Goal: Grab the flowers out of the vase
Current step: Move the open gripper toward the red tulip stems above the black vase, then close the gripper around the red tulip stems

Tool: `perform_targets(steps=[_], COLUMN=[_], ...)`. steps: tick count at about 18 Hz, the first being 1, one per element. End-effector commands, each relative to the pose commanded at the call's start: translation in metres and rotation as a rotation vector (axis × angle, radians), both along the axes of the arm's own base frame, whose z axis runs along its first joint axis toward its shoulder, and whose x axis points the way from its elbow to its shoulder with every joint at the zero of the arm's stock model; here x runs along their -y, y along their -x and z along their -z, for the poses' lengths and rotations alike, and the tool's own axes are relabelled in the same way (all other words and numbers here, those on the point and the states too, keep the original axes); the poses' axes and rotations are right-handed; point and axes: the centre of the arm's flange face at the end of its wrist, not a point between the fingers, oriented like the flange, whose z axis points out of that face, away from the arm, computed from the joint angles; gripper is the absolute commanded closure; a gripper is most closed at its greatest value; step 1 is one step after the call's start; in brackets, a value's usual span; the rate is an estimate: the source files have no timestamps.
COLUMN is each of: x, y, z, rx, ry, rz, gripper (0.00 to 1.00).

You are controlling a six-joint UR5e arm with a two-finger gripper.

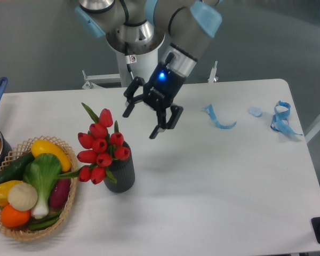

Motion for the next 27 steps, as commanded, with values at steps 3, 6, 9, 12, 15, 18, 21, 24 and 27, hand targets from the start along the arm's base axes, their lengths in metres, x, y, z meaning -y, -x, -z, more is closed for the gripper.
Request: perform_targets(steps=[3,6,9,12,15,18,21,24,27], x=[-0.015,-0.031,-0.034,-0.036,-0.043,-0.058,-0.064,-0.063,-0.063], y=[-0.003,-0.007,-0.003,0.000,-0.001,-0.006,-0.011,-0.012,-0.009], z=[0.003,0.015,0.018,0.023,0.024,0.018,0.020,0.022,0.022], rx=[0.002,-0.024,-0.027,-0.021,-0.016,0.022,0.030,0.028,0.023], ry=[0.001,-0.014,-0.015,-0.010,-0.009,0.002,0.006,0.006,0.006], rz=[0.032,0.060,0.062,0.061,0.071,0.058,0.068,0.071,0.071], gripper=[0.00,0.00,0.00,0.00,0.00,0.00,0.00,0.09,0.37])
